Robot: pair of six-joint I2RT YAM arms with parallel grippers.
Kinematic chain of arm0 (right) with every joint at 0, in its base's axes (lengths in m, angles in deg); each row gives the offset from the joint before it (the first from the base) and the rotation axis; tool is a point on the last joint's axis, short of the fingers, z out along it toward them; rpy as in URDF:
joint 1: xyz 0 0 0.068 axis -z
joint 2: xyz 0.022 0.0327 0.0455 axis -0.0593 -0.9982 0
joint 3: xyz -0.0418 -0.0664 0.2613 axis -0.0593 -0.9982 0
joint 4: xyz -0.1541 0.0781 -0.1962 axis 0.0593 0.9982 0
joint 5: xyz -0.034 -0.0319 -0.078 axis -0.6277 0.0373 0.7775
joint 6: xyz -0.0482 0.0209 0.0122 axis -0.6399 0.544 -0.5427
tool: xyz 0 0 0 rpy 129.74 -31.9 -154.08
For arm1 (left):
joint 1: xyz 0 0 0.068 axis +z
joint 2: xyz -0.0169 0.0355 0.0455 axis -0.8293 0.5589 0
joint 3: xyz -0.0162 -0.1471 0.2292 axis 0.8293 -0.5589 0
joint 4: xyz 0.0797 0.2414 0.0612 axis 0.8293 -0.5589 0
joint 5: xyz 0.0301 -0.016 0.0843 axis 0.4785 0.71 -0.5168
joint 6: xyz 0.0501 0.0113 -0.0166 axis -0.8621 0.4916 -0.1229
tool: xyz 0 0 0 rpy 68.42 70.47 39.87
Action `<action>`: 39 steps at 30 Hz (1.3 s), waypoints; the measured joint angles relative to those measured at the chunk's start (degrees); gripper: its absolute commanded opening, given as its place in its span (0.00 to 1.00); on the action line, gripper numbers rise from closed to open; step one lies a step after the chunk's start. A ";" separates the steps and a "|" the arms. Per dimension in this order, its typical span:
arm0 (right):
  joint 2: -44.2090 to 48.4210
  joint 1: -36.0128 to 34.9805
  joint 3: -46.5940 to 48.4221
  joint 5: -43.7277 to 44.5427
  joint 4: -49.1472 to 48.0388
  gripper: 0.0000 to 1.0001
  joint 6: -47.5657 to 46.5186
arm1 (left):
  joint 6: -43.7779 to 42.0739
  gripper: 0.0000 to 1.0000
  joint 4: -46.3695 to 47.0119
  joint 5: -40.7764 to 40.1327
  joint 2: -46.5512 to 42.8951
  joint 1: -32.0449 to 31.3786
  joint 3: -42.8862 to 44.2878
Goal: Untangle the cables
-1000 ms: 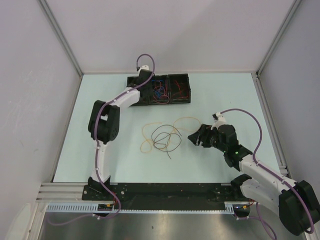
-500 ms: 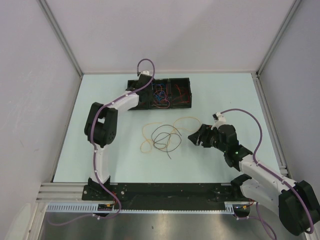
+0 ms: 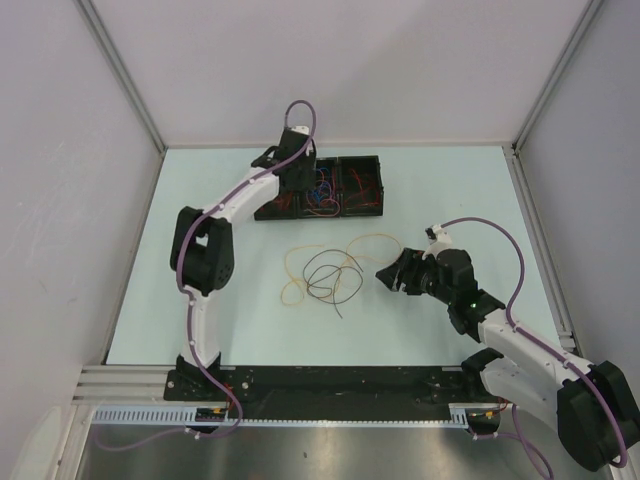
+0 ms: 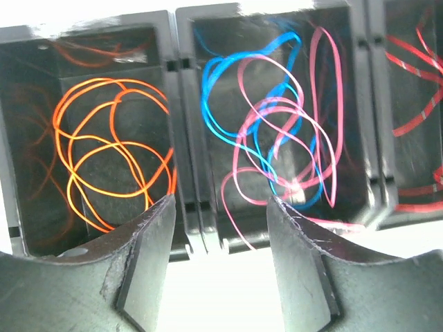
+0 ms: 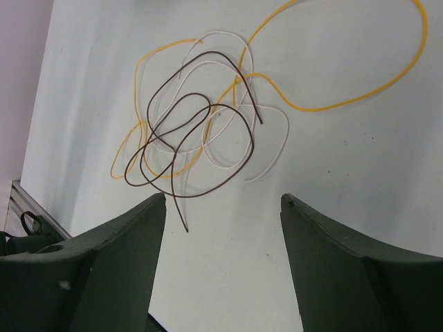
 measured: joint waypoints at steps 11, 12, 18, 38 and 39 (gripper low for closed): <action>0.00 0.31 0.00 -0.37 -0.02 0.72 0.02 | -11.06 0.68 -4.15 7.48 0.94 -4.74 3.69; 0.00 0.35 0.00 -0.42 -0.02 0.72 0.02 | -12.02 0.70 -4.33 8.09 1.27 -4.96 3.85; 0.00 0.61 -0.02 -0.59 -0.15 0.72 0.04 | -17.81 0.72 -6.21 11.41 5.44 -5.44 6.43; -0.50 1.46 -0.22 -1.66 -0.83 0.72 0.44 | -25.20 0.47 -7.13 11.26 11.43 -5.38 11.96; -0.55 1.49 -0.22 -1.75 -0.85 0.72 0.44 | -25.62 0.40 -6.80 11.30 11.43 -5.35 11.91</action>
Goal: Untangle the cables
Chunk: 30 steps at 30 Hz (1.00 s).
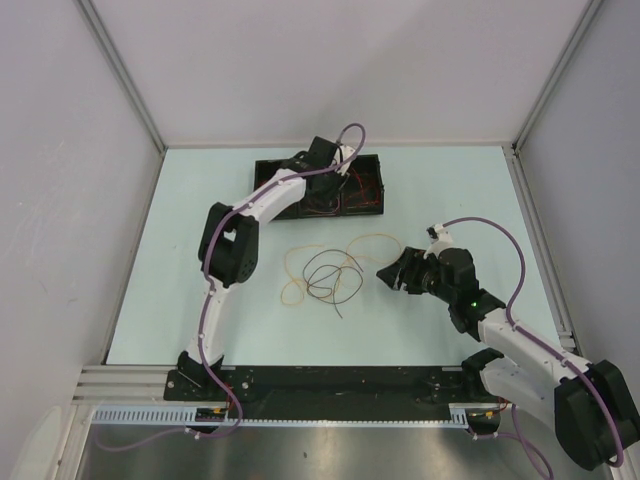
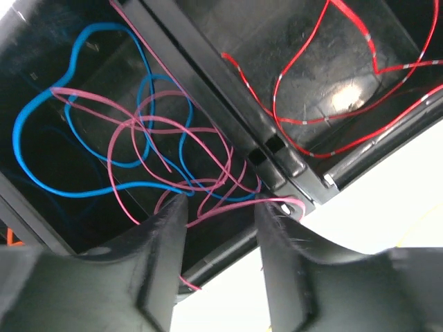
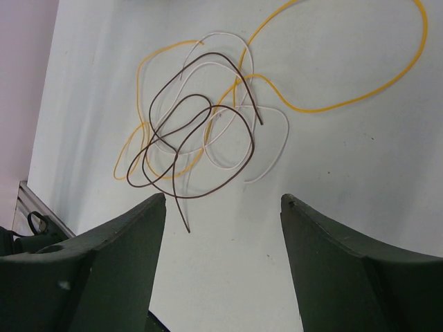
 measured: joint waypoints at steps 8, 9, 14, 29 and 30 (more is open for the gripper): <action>-0.70 0.46 0.00 -0.79 -0.07 0.72 0.02 | -1.81 0.00 3.06 0.13 0.00 0.70 -0.61; -0.76 0.50 0.00 -0.83 -0.11 0.72 0.02 | -1.86 0.00 3.28 0.15 0.00 0.92 -0.61; -1.07 0.68 0.00 -1.09 -0.37 0.72 0.02 | -1.38 0.00 4.02 -0.11 0.00 2.73 -0.59; -1.40 1.01 0.00 -1.79 -0.70 0.72 0.04 | 12.55 0.06 0.72 -6.10 7.45 6.78 15.23; -1.40 1.01 0.00 -1.81 -0.72 0.72 0.04 | 13.49 0.09 0.63 -6.10 7.98 6.73 15.67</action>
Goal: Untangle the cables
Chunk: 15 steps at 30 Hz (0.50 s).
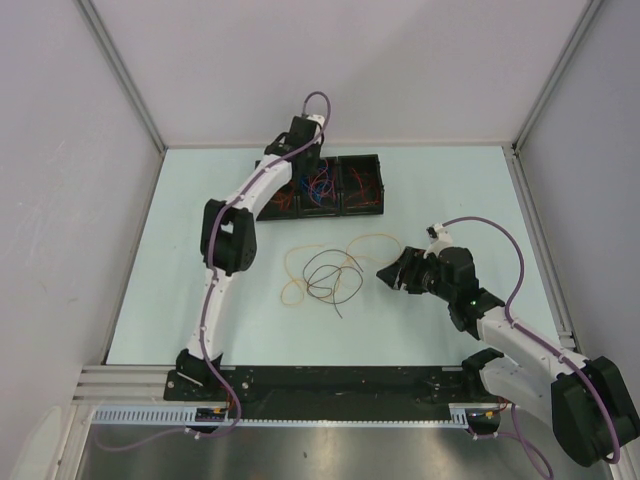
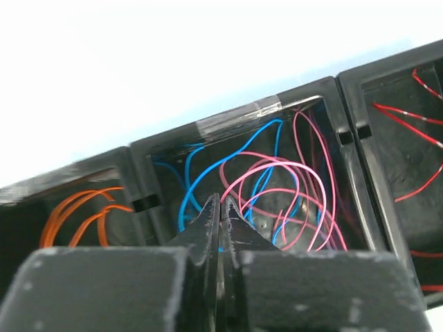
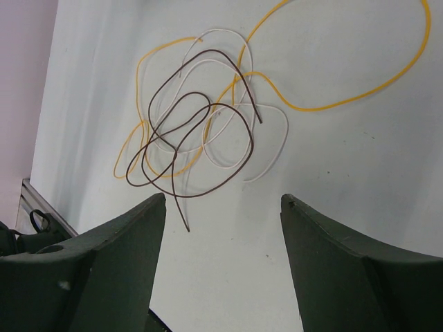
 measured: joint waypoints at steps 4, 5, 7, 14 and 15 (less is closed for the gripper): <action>0.00 0.04 0.00 0.00 -0.09 0.72 0.00 | 3.52 0.35 -0.44 0.20 2.29 -0.09 0.46; 0.00 0.04 0.00 0.00 -0.09 0.72 0.00 | 4.20 0.43 -0.68 0.22 2.60 -0.13 0.48; 0.00 0.04 0.00 0.00 -0.09 0.72 0.00 | 5.09 0.48 -1.25 0.50 2.93 -0.15 0.46; 0.00 0.04 0.00 -0.02 -0.11 0.72 0.02 | 6.23 0.65 -2.64 -0.20 2.49 -0.39 0.46; 0.00 0.04 0.00 -0.02 -0.11 0.72 0.04 | 6.23 0.68 -3.17 -0.37 2.08 -0.42 0.46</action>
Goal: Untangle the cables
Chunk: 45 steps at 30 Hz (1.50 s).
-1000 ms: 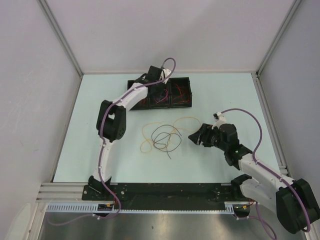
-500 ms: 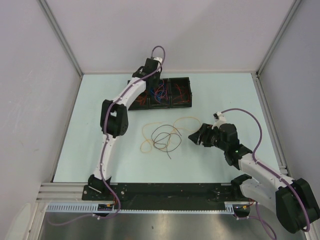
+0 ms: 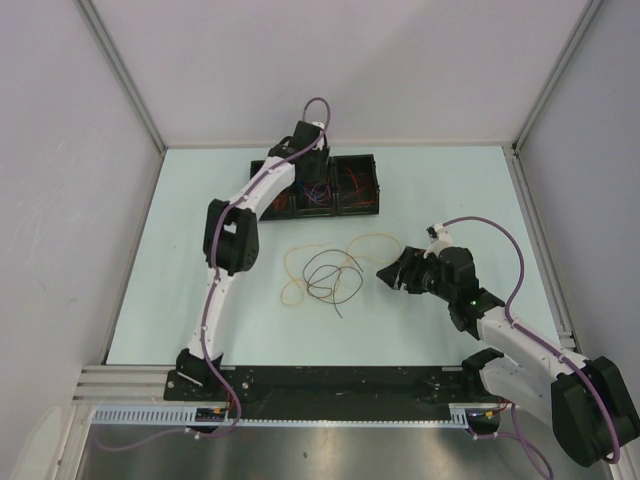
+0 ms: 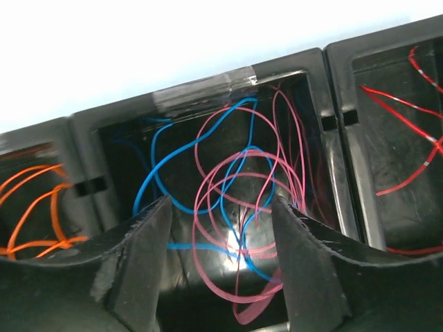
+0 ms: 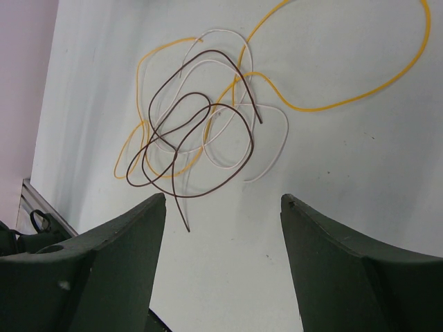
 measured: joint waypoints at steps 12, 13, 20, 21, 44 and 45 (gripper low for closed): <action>0.04 0.07 -0.04 0.00 0.00 0.72 0.33 | 0.20 0.74 -3.48 -0.81 -11.13 0.00 0.37; 0.13 0.04 -0.13 0.00 -0.02 0.72 0.33 | 0.24 0.74 -3.52 -1.07 -13.00 -0.02 -0.46; 1.29 0.07 -0.98 0.00 -0.09 0.72 0.37 | 1.77 0.75 0.66 -2.23 -31.91 -1.27 -25.14; 1.46 0.07 -1.07 0.00 -0.09 0.72 0.37 | 2.25 0.75 1.29 -2.34 -35.01 -1.81 -30.40; 1.77 0.44 -1.62 -1.31 -0.52 0.73 0.37 | 13.73 0.58 13.00 -1.07 -52.59 -15.21 -76.02; 1.77 0.50 -1.62 -1.44 -0.55 0.72 0.37 | 13.73 0.57 14.08 -0.96 -52.04 -15.21 -76.02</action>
